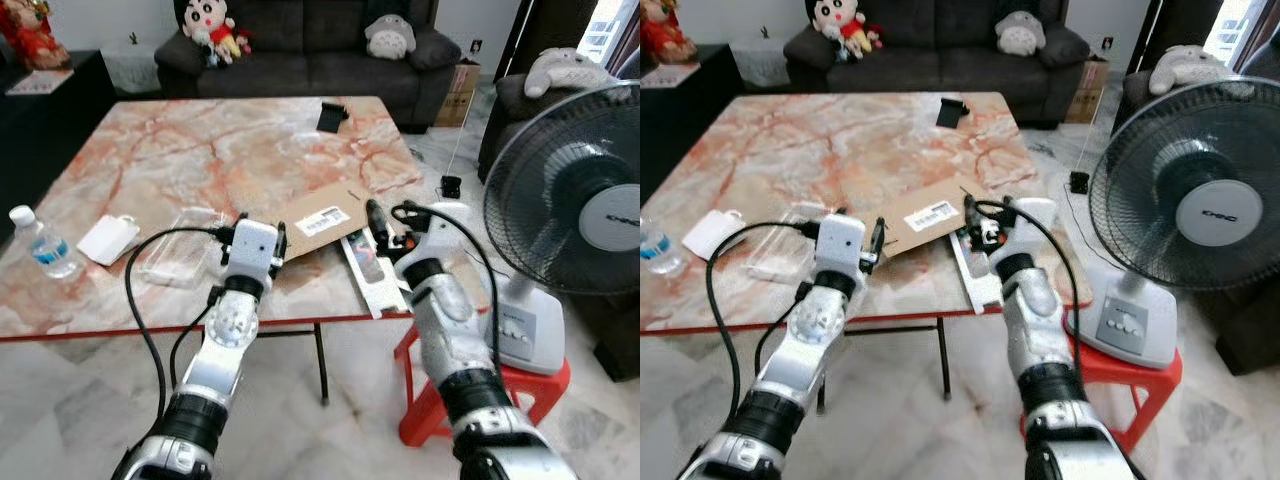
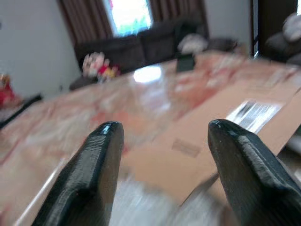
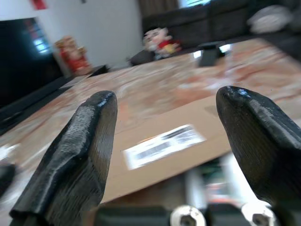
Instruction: Picking trash to rubbish bin
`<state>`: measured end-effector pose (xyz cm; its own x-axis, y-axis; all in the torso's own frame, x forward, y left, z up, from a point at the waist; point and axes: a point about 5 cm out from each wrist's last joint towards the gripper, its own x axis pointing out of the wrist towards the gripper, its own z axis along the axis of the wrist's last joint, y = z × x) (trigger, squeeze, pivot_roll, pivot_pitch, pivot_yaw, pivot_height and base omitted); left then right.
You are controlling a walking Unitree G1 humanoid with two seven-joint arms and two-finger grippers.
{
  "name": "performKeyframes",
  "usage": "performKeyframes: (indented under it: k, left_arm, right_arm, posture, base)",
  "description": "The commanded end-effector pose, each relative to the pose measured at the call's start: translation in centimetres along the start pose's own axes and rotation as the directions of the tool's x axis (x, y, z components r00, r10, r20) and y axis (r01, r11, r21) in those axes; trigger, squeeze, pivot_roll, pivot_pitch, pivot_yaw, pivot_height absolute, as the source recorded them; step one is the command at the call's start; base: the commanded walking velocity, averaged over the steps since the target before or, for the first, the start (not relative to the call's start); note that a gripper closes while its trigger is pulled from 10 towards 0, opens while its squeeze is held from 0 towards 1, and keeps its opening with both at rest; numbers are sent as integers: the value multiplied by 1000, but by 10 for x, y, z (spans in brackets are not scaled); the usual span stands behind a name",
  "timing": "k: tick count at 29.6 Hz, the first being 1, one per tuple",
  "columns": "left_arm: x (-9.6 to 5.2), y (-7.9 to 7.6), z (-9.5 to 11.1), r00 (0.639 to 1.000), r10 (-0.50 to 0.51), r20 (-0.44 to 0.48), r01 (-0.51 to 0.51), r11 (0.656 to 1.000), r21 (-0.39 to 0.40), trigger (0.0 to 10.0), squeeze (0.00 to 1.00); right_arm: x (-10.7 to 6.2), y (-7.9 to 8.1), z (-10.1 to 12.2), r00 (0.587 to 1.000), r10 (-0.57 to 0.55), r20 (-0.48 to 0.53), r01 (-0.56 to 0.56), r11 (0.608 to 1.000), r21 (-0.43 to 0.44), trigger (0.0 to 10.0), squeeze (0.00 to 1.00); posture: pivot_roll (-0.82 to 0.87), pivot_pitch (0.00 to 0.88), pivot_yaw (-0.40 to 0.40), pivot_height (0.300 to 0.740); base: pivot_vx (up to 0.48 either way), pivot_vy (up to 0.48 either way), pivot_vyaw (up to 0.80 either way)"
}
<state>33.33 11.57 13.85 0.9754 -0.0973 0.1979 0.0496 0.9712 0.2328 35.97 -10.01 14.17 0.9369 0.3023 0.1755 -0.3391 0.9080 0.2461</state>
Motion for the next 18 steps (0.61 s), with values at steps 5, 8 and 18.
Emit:
performKeyframes:
  k: [5,8,18]
  left_arm:
    - [-2,-3,-2,1000,-9,-29,8,1000,-30,10000,1000]
    - [0,-3,-3,999,-12,-44,10,999,-36,10000,1000]
    - [13,0,-6,994,-16,-110,12,999,-34,10000,1000]
  right_arm:
    - [-1,-4,4,1000,-10,7,10,1000,-10,10000,0]
    - [-1,-5,4,1000,-12,7,13,1000,-12,10000,0]
    - [-5,-6,2,1000,-11,1,11,1000,-12,10000,0]
  posture:
    - [12,54,-20,740]
    - [11,58,-21,740]
    - [8,83,-29,740]
  base:
    - [0,0,0]
    - [0,0,0]
    - [0,0,0]
